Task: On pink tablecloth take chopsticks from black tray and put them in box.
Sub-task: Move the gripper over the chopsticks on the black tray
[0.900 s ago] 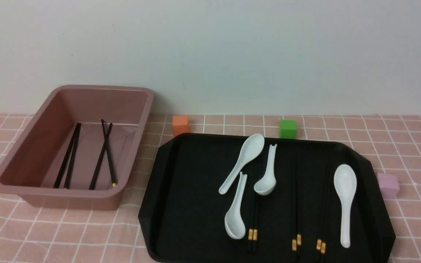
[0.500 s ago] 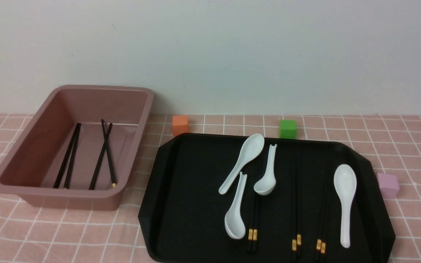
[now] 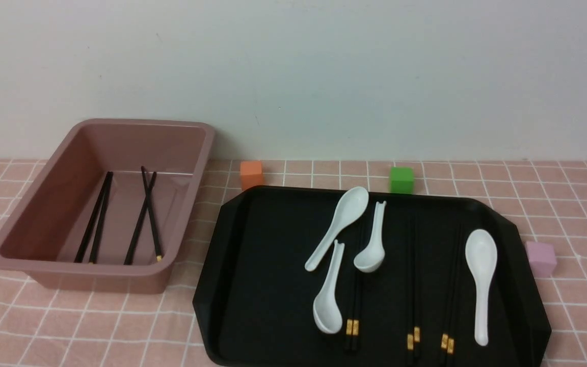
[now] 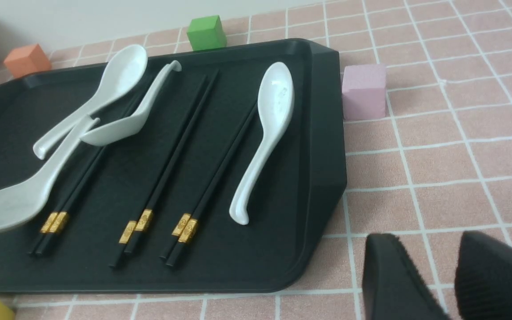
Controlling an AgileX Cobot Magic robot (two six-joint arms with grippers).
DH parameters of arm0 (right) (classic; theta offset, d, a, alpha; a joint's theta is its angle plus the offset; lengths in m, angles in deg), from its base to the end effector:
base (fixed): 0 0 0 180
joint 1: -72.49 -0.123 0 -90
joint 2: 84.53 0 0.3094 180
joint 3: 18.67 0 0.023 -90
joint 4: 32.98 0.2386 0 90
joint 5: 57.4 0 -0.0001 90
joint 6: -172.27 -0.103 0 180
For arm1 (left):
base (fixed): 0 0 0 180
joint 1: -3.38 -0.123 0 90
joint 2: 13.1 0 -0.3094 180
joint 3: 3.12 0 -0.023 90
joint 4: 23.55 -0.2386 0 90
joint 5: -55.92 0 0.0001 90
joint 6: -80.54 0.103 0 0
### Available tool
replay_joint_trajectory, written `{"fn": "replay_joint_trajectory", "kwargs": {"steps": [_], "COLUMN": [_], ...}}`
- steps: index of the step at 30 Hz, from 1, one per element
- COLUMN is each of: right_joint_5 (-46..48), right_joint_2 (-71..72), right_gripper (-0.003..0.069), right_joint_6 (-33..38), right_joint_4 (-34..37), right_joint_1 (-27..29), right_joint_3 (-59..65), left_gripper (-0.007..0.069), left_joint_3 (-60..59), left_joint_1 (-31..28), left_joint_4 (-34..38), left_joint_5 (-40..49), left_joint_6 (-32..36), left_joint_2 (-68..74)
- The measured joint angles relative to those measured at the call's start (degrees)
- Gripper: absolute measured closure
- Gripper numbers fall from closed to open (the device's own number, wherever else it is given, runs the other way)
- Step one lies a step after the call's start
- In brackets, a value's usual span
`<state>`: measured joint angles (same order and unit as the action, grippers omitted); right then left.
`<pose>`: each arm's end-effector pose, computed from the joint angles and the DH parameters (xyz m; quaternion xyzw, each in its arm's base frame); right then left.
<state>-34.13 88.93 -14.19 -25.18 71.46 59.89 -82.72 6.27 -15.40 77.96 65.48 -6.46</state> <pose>0.0260 0.0060 0.1694 0.0732 0.8065 0.0964 0.5788 0.0267 -0.0068 0.1654 -0.1232 0.7998 -0.1506 0.5678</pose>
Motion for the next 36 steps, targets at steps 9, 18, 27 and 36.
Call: {"fn": "replay_joint_trajectory", "kwargs": {"steps": [9, 18, 27, 36], "right_joint_5": [-6.5, -14.2, 18.7, 32.0], "right_joint_2": [0.0, 0.0, -26.8, -67.9], "right_gripper": [0.0419, 0.0419, 0.0419, 0.0419], "right_joint_6": [-5.3, -8.3, 5.8, 7.2], "right_joint_4": [10.4, 28.3, 18.9, 12.3], "right_joint_1": [0.0, 0.0, 0.0, -3.3], "right_joint_3": [0.7, -0.9, -28.2, -45.6], "left_gripper": [0.0532, 0.0531, 0.0522, 0.0512], "left_joint_3": [0.0, 0.0, 0.0, 0.0], "left_joint_1": [0.0, 0.0, 0.0, 0.0], "left_joint_4": [0.0, 0.0, 0.0, 0.0], "left_joint_5": [0.0, 0.0, 0.0, 0.0], "left_joint_6": [0.0, 0.0, 0.0, 0.0], "left_joint_2": [0.0, 0.0, 0.0, 0.0]}}
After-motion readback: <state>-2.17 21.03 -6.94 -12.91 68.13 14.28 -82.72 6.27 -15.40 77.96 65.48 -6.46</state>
